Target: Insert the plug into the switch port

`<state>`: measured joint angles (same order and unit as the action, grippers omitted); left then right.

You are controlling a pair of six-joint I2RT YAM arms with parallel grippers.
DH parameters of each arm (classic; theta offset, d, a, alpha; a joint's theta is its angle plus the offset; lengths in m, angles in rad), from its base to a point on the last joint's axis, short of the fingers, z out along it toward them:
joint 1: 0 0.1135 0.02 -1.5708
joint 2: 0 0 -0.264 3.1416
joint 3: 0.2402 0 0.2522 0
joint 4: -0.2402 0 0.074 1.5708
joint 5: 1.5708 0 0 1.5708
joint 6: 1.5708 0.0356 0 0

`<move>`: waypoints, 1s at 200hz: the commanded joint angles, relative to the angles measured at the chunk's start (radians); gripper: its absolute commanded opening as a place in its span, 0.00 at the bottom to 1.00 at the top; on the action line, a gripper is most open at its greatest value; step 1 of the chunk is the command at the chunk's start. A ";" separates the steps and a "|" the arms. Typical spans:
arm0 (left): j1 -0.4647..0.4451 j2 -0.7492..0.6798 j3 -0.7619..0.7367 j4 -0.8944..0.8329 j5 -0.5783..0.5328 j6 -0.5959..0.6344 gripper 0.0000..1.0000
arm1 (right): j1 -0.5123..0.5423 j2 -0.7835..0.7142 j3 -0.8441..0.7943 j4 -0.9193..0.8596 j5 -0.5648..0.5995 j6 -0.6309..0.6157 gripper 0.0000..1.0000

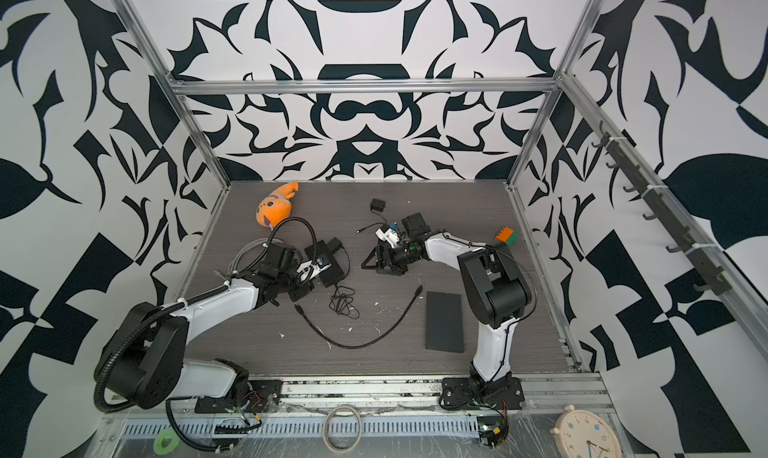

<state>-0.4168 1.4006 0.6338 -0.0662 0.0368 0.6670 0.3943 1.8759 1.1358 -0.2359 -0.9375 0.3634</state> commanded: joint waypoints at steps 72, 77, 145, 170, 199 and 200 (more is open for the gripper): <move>0.044 0.125 0.088 -0.081 -0.059 -0.121 0.00 | 0.020 -0.041 0.013 -0.065 0.051 -0.052 0.83; 0.047 0.132 0.094 -0.083 -0.059 -0.125 0.00 | 0.021 -0.039 0.014 -0.065 0.052 -0.053 0.83; 0.066 0.079 0.118 -0.126 -0.057 -0.124 0.99 | 0.032 -0.033 0.022 -0.078 0.080 -0.061 0.82; 0.105 -0.007 0.131 -0.104 -0.030 -0.146 0.99 | 0.032 -0.059 0.032 -0.104 0.133 -0.061 0.82; 0.141 -0.103 0.143 0.075 -0.032 -0.219 1.00 | 0.032 -0.093 0.042 -0.144 0.218 -0.068 0.84; 0.141 -0.103 0.144 0.082 -0.034 -0.222 1.00 | 0.032 -0.093 0.041 -0.144 0.220 -0.069 0.84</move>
<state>-0.2974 1.3643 0.7425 -0.1314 -0.0093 0.5140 0.4217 1.8576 1.1362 -0.3340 -0.7975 0.3153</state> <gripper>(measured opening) 0.994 0.830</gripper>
